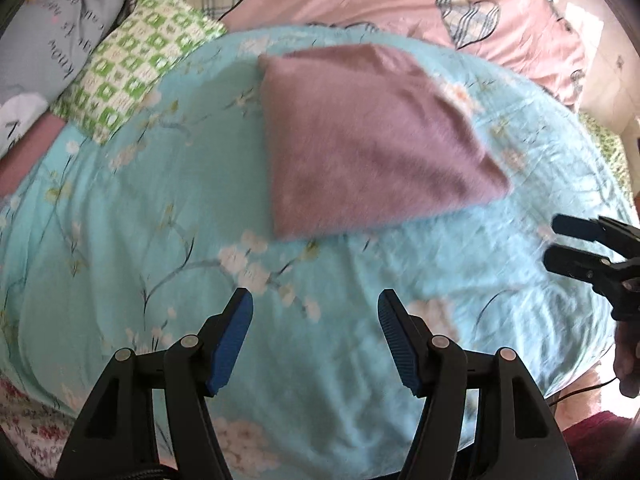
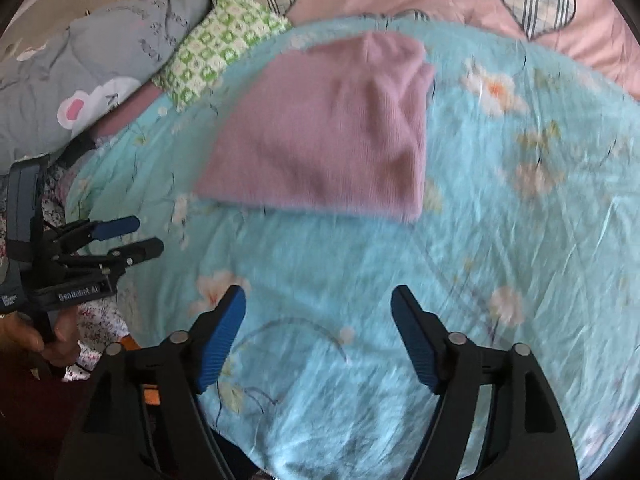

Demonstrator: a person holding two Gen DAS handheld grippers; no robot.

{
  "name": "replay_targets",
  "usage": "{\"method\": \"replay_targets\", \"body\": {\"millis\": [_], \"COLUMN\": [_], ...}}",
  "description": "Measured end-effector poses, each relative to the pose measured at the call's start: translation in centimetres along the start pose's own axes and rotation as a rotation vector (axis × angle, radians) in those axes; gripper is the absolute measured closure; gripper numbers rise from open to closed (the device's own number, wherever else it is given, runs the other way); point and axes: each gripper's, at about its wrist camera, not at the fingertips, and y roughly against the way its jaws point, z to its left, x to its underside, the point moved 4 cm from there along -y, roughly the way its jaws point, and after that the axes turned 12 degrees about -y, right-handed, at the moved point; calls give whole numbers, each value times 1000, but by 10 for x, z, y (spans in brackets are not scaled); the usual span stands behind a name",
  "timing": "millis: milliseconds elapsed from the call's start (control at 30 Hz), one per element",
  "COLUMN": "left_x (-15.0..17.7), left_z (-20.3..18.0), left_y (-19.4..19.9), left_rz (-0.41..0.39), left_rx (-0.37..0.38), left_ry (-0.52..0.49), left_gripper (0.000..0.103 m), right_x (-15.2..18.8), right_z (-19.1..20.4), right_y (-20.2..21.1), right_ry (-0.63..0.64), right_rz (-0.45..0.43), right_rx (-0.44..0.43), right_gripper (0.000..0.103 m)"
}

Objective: Fold small clothes

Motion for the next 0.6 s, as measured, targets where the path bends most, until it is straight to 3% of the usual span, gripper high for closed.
{"method": "replay_targets", "body": {"millis": [233,300,367,433,600], "left_x": [-40,-51,-61,-67,-64], "left_z": [15,21,25,26,21], "left_y": [37,49,55,52,21], "left_rz": [-132,-173,-196,-197,-134], "left_rx": [-45,-53,-36,3,22], "left_ry": [-1,1,8,20,0], "left_gripper": [30,16,9,3,2], "right_x": [-42,-53,-62,-67,-65], "right_z": [13,15,16,16,19], "right_y": [26,36,42,41,21], "right_ry": [23,21,16,3,47], "right_rz": [-76,-106,-135,-135,-107], "right_rx": [13,1,-7,-12,22], "right_gripper": [20,17,9,1,1]}}
